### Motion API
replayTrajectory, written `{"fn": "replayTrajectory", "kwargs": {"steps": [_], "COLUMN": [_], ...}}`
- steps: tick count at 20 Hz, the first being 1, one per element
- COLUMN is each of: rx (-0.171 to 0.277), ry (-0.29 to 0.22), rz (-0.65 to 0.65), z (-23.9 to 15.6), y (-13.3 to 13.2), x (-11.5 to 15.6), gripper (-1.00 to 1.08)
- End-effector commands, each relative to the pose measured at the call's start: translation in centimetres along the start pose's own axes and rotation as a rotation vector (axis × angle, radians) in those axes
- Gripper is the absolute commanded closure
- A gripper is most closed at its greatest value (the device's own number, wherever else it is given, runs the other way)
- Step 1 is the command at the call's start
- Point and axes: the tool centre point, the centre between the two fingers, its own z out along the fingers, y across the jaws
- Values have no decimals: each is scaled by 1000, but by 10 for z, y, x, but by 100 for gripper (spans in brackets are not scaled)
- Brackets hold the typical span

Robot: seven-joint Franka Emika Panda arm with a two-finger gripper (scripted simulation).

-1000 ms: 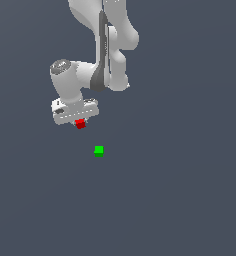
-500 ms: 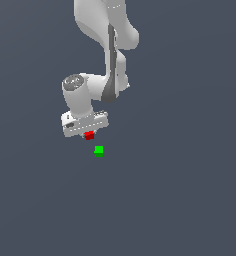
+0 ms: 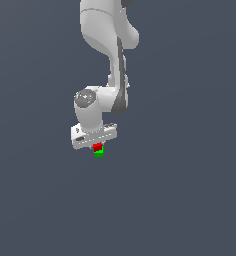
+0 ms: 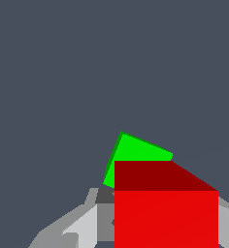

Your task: Stack the red cube on top of the green cube.

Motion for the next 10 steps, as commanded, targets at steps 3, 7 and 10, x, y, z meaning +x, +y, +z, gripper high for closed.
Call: {"fn": "replayTrajectory", "kwargs": {"steps": [3,7,10], "rx": [-1,-1,-1], "ry": [1,1,1], "rz": [1,1,1], "z": [4,4,4], "y": [-2,-3,-3], "x": [11,13,13], "gripper": [108,-92,-92]}}
